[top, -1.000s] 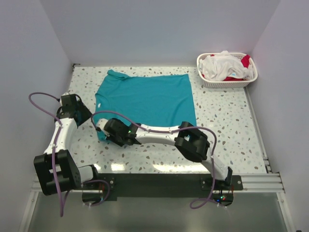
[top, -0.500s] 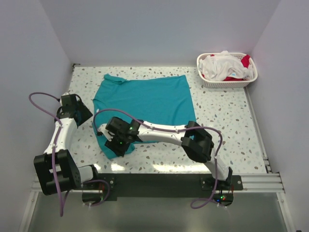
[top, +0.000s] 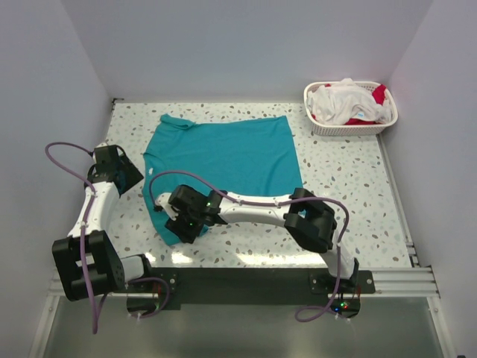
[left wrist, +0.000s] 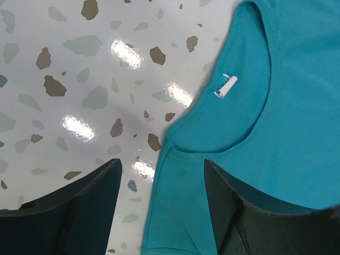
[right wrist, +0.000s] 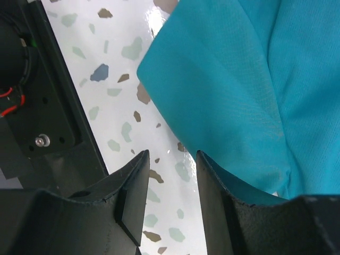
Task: Fold and stack the t-shirts
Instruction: Flatten the tshirt out
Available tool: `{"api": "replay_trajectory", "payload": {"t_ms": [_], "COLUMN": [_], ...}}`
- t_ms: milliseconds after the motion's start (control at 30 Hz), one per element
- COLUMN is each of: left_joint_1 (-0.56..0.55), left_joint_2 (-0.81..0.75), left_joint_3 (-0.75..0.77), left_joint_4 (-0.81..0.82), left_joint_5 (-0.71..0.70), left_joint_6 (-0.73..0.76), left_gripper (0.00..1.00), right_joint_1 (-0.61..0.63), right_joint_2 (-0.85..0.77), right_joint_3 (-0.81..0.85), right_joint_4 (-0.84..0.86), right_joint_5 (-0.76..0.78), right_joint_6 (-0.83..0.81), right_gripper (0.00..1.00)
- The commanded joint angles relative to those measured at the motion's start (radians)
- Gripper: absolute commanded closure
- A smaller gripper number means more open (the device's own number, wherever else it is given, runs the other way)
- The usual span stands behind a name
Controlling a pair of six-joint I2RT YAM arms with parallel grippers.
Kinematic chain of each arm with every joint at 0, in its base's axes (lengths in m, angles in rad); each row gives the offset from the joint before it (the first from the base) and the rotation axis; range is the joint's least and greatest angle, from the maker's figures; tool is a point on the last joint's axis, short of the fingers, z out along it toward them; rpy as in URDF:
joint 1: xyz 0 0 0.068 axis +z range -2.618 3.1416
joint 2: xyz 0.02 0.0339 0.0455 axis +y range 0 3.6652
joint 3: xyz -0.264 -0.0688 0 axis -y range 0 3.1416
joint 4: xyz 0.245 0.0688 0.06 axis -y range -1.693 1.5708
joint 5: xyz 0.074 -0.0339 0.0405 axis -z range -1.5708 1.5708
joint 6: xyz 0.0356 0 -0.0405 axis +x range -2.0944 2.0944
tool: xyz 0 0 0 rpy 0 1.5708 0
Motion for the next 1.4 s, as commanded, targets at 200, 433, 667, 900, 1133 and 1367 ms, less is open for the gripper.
{"api": "replay_trajectory", "payload": {"t_ms": [200,433,667,900,1133,1367], "left_joint_1": [0.005,0.005,0.005,0.005,0.005,0.005], "left_joint_2": [0.001,0.004,0.004,0.003,0.003,0.003], "left_joint_3": [-0.003,-0.003,-0.004,-0.003,-0.003,-0.004], "left_joint_4": [0.042,0.043,0.045,0.045,0.045,0.043], "left_joint_5": [0.009,0.012,0.017,0.018,0.018,0.020], "left_joint_6": [0.012,0.012,0.014,0.014,0.015,0.017], "left_gripper": [0.32,0.32,0.32,0.32,0.32,0.32], "right_joint_1": [0.009,0.011,0.011,0.011,0.011,0.011], "right_joint_2": [0.074,0.103,0.088,0.024,-0.050,-0.015], "right_joint_3": [0.057,0.038,0.038,0.048,0.123,0.132], "right_joint_4": [0.069,0.088,0.086,0.052,-0.078,-0.189], "right_joint_5": [0.016,0.043,0.051,0.002,-0.108,-0.318], "right_joint_6": [-0.018,-0.022,-0.020,0.009,0.072,0.139], "right_gripper": [0.56,0.60,1.00,1.00,1.00,0.66]}}
